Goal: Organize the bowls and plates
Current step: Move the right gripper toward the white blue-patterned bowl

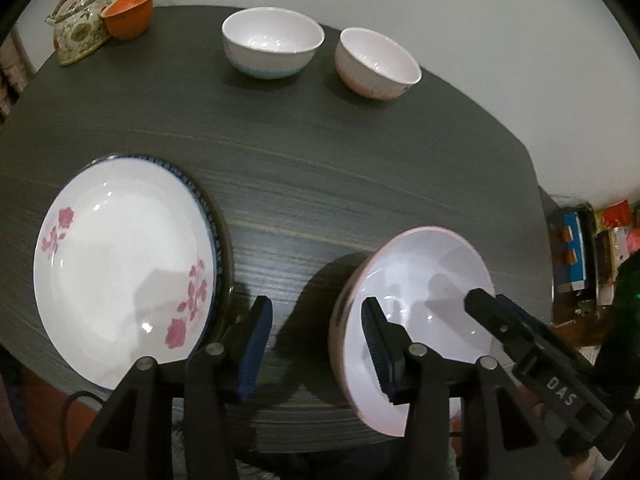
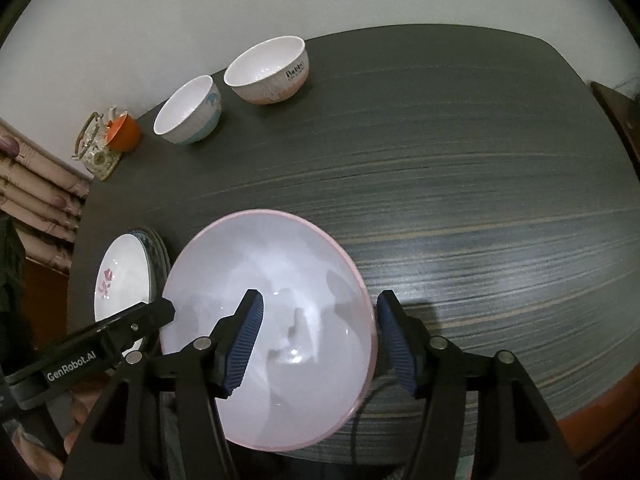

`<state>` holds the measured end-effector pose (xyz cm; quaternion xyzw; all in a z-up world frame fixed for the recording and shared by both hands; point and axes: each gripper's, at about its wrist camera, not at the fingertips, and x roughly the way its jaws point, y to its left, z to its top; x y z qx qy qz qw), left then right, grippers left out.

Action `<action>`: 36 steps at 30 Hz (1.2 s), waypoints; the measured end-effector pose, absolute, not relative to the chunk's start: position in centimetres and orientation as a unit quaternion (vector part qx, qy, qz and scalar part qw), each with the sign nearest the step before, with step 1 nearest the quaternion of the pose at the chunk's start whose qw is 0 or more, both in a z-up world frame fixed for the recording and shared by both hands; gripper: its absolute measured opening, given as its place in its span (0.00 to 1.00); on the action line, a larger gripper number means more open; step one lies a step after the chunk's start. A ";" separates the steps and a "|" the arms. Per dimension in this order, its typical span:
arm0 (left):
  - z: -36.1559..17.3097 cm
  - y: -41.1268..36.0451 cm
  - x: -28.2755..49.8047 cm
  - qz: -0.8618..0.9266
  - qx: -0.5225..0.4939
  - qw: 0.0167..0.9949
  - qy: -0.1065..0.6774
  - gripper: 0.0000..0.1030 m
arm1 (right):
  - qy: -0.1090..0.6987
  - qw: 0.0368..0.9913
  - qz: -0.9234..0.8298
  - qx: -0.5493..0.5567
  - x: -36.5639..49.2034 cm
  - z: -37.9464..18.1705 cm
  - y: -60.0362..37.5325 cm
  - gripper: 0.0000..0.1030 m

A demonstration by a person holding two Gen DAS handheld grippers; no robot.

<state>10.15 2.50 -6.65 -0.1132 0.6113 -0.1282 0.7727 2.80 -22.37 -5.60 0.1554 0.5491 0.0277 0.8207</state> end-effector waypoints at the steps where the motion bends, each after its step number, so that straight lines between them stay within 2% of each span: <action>1: -6.4 2.5 10.2 -0.130 -0.113 0.774 0.609 0.46 | 0.549 0.821 0.029 0.156 3.0 -5.5 -22.3 0.55; 3: -5.9 2.9 10.3 -0.133 -0.114 0.778 0.603 0.47 | 0.546 0.823 0.029 0.155 3.3 -5.2 -22.2 0.57; 22: -3.6 8.7 13.5 -0.065 -0.114 0.827 0.546 0.47 | 0.524 0.837 0.069 0.140 8.3 -2.5 -20.9 0.57; 36: -4.5 11.4 19.5 -0.043 -0.142 0.818 0.556 0.47 | 0.536 0.826 0.112 0.130 13.5 -2.8 -17.5 0.57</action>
